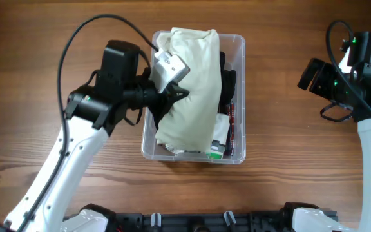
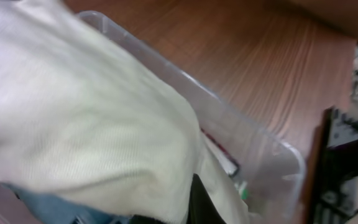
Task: Pack container
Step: 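Place the cream shirt into the bin and press it flat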
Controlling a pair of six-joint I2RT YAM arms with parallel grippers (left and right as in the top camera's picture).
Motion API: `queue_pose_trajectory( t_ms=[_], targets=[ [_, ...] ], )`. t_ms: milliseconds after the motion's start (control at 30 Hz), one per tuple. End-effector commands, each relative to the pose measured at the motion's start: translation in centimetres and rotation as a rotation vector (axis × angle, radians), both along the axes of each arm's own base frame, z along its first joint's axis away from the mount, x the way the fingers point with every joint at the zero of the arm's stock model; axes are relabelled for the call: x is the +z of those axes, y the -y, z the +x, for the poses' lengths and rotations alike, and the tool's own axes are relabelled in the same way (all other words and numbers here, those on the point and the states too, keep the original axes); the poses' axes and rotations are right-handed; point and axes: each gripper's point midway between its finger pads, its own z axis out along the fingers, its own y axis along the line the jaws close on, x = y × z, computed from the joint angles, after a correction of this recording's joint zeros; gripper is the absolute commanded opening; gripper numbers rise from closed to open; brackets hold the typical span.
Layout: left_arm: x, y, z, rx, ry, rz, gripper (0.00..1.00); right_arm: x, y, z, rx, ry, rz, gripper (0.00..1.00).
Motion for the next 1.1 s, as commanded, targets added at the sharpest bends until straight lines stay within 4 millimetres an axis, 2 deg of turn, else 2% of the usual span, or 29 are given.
queue_pose_trajectory(
  t_ms=[0,233,367,533,700,767,833,900,933,967,1000,1033,1067],
  targets=[
    [1.0,1.3,-0.1,-0.159,0.193,0.028,0.04,-0.1,-0.3,-0.2,0.017,-0.004,0.011,1.0],
    [2.2,4.0,-0.9,-0.263,0.311,0.01,0.04,-0.6,-0.3,0.0,0.019,-0.021,0.012,1.0],
    [2.3,4.6,-1.1,-0.244,0.275,-0.013,0.04,-0.6,-0.3,0.1,0.019,-0.022,0.012,1.0],
    [-0.7,5.2,0.2,-0.198,0.138,-0.01,0.04,-0.6,-0.3,0.1,0.019,-0.022,0.012,1.0],
    [-5.1,6.4,2.0,-0.126,-0.039,-0.007,0.04,-0.7,-0.3,0.0,0.019,-0.024,0.012,1.0],
    [-6.4,5.7,3.5,0.003,-0.102,0.02,0.04,-0.7,-0.3,0.0,0.019,-0.024,0.012,1.0],
    [-7.4,4.2,5.1,0.179,-0.149,0.068,0.04,-0.7,-0.3,0.0,0.019,-0.025,0.012,1.0],
    [-8.5,1.9,6.4,0.355,-0.169,0.139,0.04,-0.7,-0.3,0.0,0.019,-0.025,0.012,1.0],
    [-9.3,0.1,7.0,0.473,-0.178,0.203,0.04,-0.7,-0.3,0.0,0.019,-0.025,0.012,1.0],
    [-9.8,-1.4,7.3,0.562,-0.185,0.246,0.07,-0.7,-0.3,0.0,0.019,-0.025,0.012,1.0],
    [-10.2,-2.5,7.3,0.639,-0.204,0.273,0.77,-0.7,-0.3,0.0,0.019,-0.024,0.012,1.0],
    [-10.4,-2.5,7.1,0.638,-0.21,0.279,0.81,-0.7,-0.3,0.0,0.019,-0.024,0.012,1.0],
    [-10.4,-2.6,7.0,0.637,-0.213,0.283,0.93,-0.7,-0.3,0.0,0.019,-0.025,0.012,1.0]
  ],
)
